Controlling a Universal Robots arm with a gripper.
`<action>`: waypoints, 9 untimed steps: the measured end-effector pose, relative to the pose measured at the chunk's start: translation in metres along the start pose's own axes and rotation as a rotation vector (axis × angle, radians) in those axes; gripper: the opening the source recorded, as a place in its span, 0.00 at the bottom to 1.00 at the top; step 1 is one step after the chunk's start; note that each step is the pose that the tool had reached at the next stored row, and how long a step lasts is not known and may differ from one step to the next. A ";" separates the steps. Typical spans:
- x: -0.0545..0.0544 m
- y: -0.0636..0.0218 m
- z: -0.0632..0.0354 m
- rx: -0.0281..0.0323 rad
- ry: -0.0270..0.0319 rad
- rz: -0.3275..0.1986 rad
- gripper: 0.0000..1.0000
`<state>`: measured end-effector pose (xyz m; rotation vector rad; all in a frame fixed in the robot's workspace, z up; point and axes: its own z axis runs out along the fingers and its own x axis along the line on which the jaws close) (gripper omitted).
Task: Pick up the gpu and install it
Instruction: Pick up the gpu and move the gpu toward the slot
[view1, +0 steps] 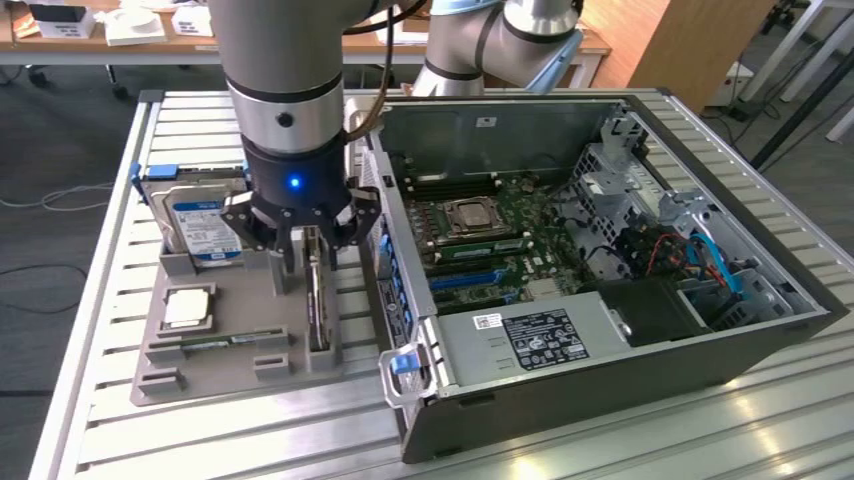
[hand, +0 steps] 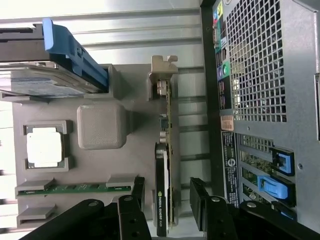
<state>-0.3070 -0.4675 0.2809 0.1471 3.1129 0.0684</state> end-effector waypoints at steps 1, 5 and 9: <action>0.000 -0.0002 0.0016 0.0001 0.0001 0.000 0.49; 0.000 -0.0004 0.0047 0.0002 0.0002 0.000 0.49; 0.000 -0.0005 0.0073 -0.0001 -0.0001 0.000 0.49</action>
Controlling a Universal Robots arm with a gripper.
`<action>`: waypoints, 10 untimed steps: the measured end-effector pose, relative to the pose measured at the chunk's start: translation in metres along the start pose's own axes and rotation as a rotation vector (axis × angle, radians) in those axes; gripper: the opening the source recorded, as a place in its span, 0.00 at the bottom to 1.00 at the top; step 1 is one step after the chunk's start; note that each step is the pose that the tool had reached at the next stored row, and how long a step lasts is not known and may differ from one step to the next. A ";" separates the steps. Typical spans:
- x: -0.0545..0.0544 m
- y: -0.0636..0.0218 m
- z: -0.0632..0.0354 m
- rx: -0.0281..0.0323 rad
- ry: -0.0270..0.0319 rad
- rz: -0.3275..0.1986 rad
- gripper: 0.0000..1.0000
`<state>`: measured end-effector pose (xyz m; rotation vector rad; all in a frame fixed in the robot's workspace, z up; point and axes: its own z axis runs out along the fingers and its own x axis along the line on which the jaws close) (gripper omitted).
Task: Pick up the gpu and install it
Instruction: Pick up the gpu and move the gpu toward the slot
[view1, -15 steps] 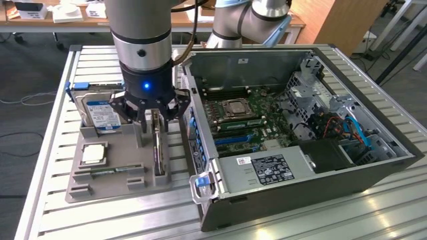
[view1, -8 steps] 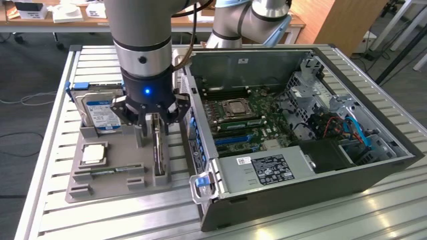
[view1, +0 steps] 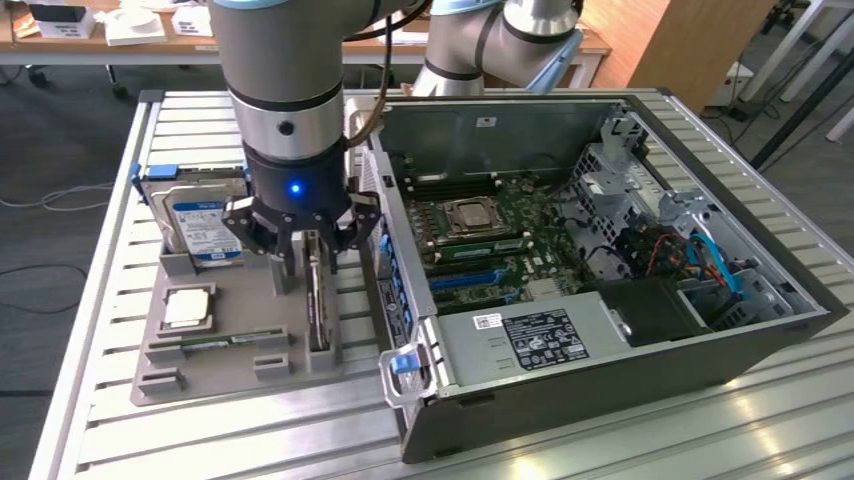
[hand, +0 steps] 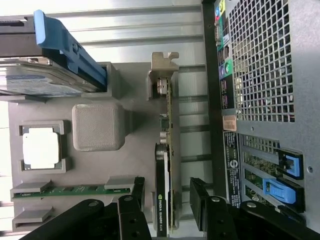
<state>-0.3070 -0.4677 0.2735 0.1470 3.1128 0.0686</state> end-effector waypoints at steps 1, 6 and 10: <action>0.000 -0.0001 0.0014 0.0001 0.0001 0.000 0.49; 0.000 -0.0003 0.0055 0.0003 0.0003 0.000 0.49; 0.002 -0.0005 0.0063 0.0001 0.0000 0.000 0.49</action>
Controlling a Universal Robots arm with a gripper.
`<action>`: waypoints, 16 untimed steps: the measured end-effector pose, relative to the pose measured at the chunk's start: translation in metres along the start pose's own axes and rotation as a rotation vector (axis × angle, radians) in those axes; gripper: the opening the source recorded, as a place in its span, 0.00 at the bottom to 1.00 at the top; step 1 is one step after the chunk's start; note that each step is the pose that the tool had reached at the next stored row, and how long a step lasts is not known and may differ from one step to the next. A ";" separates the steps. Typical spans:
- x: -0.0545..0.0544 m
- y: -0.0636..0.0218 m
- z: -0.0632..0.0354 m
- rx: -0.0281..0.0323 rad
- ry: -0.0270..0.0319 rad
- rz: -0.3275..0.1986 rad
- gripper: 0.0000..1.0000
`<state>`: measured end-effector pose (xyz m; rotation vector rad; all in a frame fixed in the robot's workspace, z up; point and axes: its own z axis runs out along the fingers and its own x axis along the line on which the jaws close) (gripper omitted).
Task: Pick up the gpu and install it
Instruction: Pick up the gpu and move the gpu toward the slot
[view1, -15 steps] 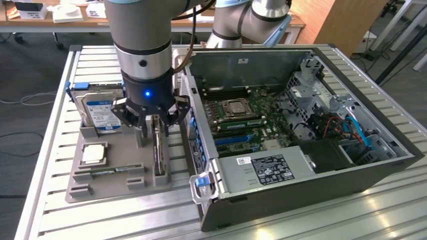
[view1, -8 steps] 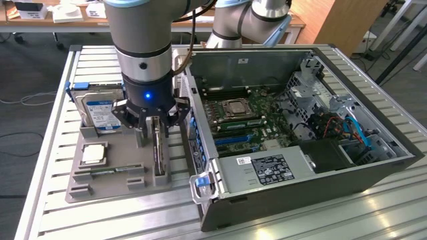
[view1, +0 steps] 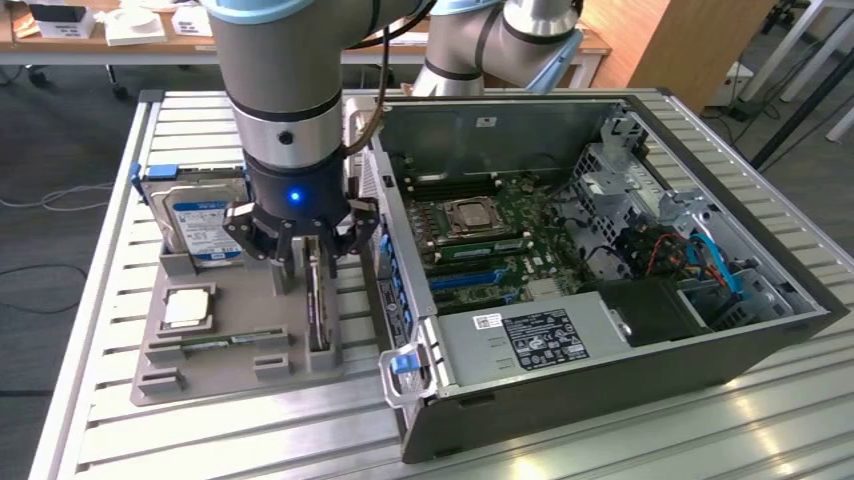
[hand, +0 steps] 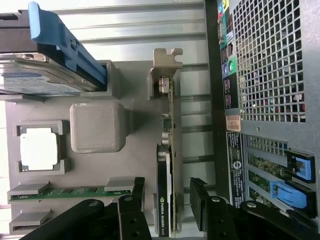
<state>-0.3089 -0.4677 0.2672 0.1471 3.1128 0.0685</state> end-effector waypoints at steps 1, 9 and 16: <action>0.001 -0.0001 0.0001 0.0000 0.0001 0.000 0.49; 0.002 -0.0006 0.0098 0.0001 0.0002 0.000 0.49; 0.002 -0.0008 0.0138 -0.0002 0.0000 0.000 0.49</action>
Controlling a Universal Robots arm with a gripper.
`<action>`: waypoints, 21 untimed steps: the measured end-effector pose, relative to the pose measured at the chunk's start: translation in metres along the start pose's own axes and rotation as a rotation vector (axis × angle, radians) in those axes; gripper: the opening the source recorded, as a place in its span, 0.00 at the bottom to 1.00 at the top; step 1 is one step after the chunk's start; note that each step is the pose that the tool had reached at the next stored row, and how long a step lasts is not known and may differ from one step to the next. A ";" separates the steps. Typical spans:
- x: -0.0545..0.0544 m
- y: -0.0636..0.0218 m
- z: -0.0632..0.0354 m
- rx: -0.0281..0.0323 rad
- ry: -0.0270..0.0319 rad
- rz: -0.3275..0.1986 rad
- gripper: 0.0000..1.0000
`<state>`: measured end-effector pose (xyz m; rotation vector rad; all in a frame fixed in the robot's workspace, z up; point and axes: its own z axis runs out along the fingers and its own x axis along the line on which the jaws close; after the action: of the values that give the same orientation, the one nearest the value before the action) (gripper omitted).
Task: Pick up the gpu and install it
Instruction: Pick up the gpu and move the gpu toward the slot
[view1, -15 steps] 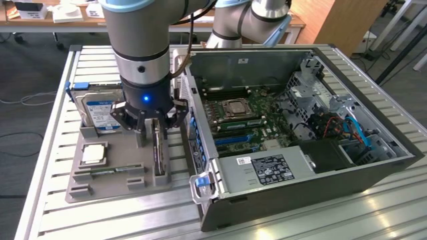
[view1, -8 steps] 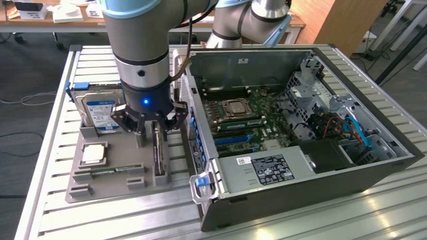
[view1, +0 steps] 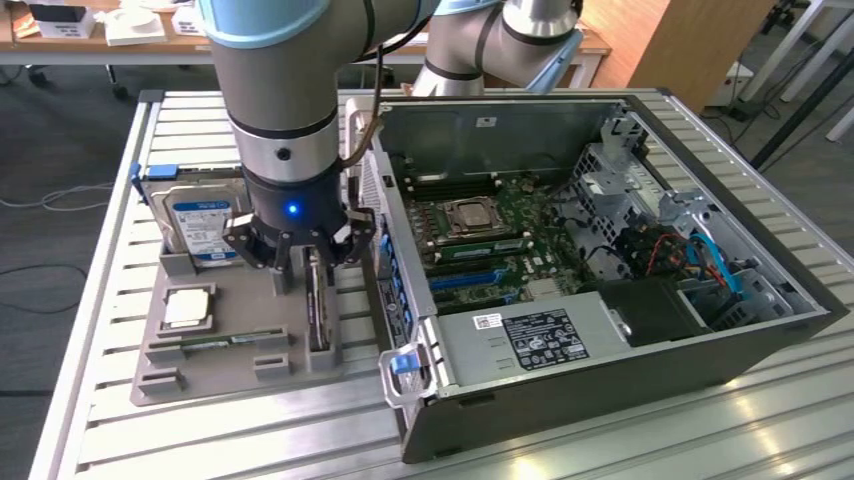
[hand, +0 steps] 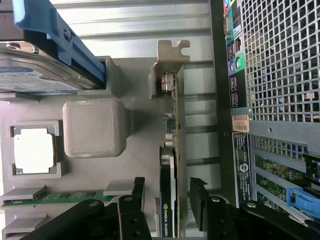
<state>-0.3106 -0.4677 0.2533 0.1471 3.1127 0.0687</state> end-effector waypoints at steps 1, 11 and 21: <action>0.000 -0.0001 0.0006 0.0001 0.0001 0.000 0.49; 0.000 -0.0004 0.0063 0.0002 0.0002 0.000 0.49; 0.000 -0.0005 0.0112 0.0000 0.0000 0.000 0.49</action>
<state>-0.3106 -0.4677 0.2421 0.1469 3.1128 0.0687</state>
